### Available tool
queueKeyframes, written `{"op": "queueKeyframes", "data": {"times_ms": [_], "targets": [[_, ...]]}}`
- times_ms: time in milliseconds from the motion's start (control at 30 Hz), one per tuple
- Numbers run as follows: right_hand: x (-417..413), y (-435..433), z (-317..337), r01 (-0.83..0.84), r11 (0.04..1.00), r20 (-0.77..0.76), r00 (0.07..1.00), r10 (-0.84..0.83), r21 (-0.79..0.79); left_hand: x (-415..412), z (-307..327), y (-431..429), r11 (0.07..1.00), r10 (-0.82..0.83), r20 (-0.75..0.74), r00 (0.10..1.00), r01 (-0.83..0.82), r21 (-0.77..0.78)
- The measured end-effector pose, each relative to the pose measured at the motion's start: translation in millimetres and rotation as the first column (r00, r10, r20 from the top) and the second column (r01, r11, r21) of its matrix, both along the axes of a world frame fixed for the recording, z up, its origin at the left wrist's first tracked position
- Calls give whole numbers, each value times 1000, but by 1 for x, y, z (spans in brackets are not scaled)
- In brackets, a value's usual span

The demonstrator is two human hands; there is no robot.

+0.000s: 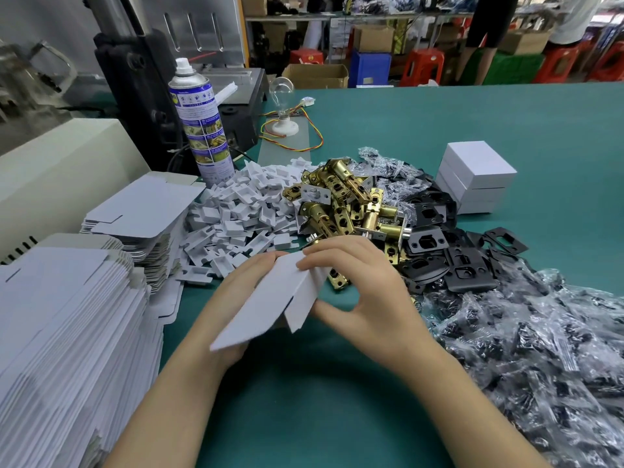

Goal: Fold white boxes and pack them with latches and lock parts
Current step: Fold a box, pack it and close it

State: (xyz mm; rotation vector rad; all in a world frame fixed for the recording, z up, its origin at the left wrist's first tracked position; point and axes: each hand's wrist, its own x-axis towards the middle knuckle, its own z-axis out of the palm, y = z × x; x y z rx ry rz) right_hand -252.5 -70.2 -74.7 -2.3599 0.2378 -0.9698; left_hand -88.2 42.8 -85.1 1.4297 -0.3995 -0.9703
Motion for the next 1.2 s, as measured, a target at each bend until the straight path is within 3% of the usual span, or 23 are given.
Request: {"op": "queueKeyframes", "data": {"times_ms": [67, 133, 200, 267, 333, 433, 567, 633, 733, 867, 967, 1100, 1200], "targets": [[0, 0, 2, 52, 995, 44, 997, -56, 86, -3, -2, 1, 999, -37, 74, 997, 40, -31], [-2, -3, 3, 79, 951, 39, 995, -95, 298, -6, -3, 1, 1000, 18, 223, 975, -16, -13], [-3, -6, 4, 106, 873, 7, 992, -124, 475, -7, -1, 1, 998, 36, 429, 903, -15, -54], [-4, -8, 3, 137, 829, -27, 989, -145, 542, -9, 1, 4, 991, 6, 541, 841, 67, -114], [-4, -10, 3, 137, 808, -38, 989, -141, 573, -8, 3, 9, 977, -33, 584, 811, 149, -151], [-5, -11, 3, 136, 802, -71, 991, -116, 582, -7, 5, 11, 950, -70, 521, 850, 217, -226], [-6, -8, 5, 130, 858, -113, 990, -85, 496, -10, 5, 9, 961, -18, 535, 845, 161, -223], [-8, -10, 9, 218, 916, -113, 975, -191, 338, -10, 4, 8, 969, -39, 546, 837, 165, -185], [-15, -20, 15, 420, 897, -107, 907, -408, 136, -10, 3, 8, 967, -122, 587, 801, 230, -112], [-33, -32, 21, 506, 853, -507, 706, -495, -128, -12, 3, 9, 949, -191, 647, 738, 306, -69], [-41, -30, 27, 445, 880, -698, 577, -424, -166, -13, 1, 10, 940, -229, 645, 729, 338, -48], [-42, -31, 32, 418, 876, -766, 473, -435, -240, -20, -7, 6, 917, -311, 624, 717, 398, 0], [-42, -33, 32, 452, 864, -775, 455, -439, -223, -25, -10, 2, 905, -341, 584, 737, 424, -7]]}}
